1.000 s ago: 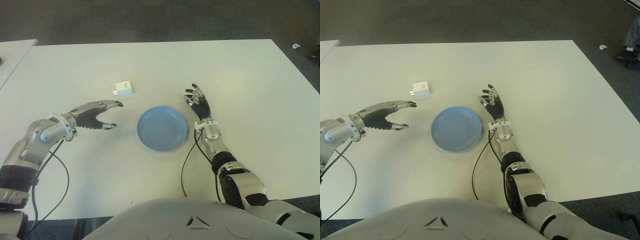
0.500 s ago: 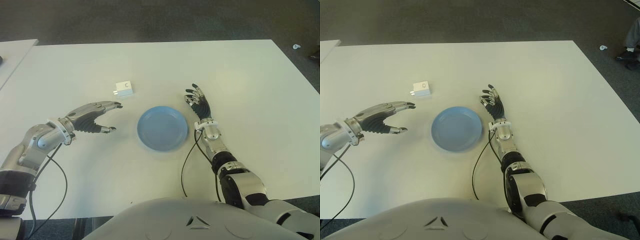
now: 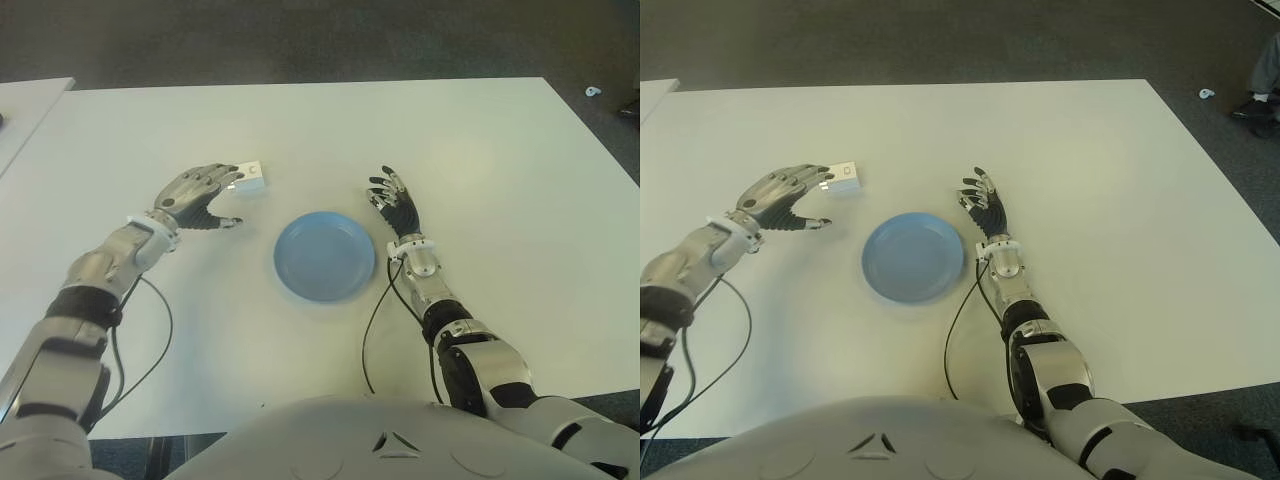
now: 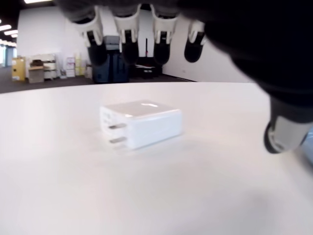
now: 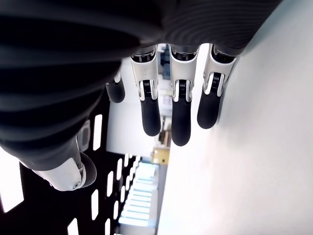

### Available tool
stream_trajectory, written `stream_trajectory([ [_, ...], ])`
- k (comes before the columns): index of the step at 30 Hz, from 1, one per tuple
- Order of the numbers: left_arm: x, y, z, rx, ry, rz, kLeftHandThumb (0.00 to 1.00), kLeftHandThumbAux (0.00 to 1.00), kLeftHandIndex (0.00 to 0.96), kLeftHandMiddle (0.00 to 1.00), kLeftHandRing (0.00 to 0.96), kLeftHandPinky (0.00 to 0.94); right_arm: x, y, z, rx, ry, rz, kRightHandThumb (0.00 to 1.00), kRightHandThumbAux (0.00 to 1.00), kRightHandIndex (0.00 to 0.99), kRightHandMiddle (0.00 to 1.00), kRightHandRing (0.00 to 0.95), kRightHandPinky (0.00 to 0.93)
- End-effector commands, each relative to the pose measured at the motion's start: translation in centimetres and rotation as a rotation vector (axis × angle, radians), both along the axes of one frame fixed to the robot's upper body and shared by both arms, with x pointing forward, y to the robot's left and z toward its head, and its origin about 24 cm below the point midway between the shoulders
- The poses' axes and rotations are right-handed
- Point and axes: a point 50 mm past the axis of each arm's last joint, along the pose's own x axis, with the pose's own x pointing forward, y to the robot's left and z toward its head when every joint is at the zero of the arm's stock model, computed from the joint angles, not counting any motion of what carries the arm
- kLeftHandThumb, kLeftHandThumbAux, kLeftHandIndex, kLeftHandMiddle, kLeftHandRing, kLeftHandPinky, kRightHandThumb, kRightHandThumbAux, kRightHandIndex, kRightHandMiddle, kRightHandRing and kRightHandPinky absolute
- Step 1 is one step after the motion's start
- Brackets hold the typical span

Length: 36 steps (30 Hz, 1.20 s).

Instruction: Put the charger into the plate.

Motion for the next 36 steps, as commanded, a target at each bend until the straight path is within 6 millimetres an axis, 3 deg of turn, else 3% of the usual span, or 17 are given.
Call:
stream_trajectory([
  [1,1.1,-0.6,-1.6,0.049,-0.004,0.038,0.011,0.442,0.0,0.0,0.0,0.0,-3.5,-0.7,-4.7,-0.021,0.245,-0.021,0.094,0.591,0.0,0.247,0.278,0.248],
  [13,2.2,-1.8,-2.3,0.019,0.034,0.063,0.007,0.446,0.0,0.0,0.0,0.0,-3.5,-0.6,-4.8,-0.029,0.248,-0.015,0.099,0.572,0.0,0.243,0.282,0.266],
  [36,2.1,-1.8,-2.8,0.037,0.079,0.057,0.0,0.447,0.0,0.0,0.0,0.0,-3.6,-0.6,-4.8,-0.038,0.246,-0.008,0.099,0.565,0.0,0.252,0.283,0.233],
])
